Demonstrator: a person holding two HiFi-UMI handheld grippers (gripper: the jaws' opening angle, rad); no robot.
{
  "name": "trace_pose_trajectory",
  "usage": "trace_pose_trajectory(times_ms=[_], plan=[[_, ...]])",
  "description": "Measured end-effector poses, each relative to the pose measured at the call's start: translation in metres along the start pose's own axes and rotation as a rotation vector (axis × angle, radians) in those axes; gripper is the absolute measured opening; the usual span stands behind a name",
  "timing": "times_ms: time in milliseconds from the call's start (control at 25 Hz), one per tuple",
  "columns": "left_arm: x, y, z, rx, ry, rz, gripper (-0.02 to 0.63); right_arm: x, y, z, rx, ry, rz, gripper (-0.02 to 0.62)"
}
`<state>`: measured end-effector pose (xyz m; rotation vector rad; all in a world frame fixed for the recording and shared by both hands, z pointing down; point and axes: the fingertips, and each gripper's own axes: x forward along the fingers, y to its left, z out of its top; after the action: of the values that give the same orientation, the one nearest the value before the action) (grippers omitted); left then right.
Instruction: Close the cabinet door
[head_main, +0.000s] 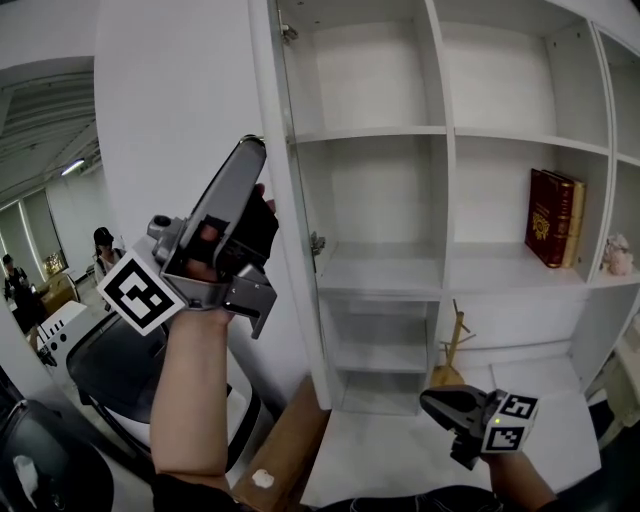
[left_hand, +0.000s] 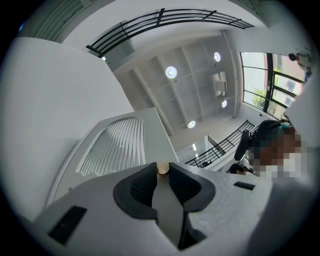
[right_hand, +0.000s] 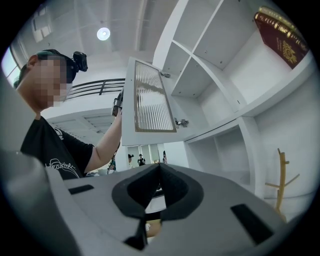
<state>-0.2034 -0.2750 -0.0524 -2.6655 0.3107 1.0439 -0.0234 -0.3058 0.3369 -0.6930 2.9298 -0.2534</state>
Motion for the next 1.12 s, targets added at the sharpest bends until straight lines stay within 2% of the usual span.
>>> trace_pose_trajectory(times_ms=[160, 680, 920, 1120], plan=[[0.020, 0.000, -0.018, 0.058, 0.020, 0.040, 0.077, -0.016, -0.014, 0.006, -0.001, -0.002, 0.002, 0.008], [0.028, -0.020, -0.017, 0.226, 0.082, 0.134, 0.075, -0.036, 0.017, 0.017, -0.047, -0.044, -0.046, 0.008], [0.070, -0.003, -0.068, 0.283, 0.147, 0.189, 0.075, -0.073, -0.015, 0.022, -0.028, -0.066, -0.070, 0.008], [0.088, 0.006, -0.088, 0.305, 0.179, 0.230, 0.075, -0.091, -0.017, 0.025, -0.033, -0.082, -0.089, 0.008]])
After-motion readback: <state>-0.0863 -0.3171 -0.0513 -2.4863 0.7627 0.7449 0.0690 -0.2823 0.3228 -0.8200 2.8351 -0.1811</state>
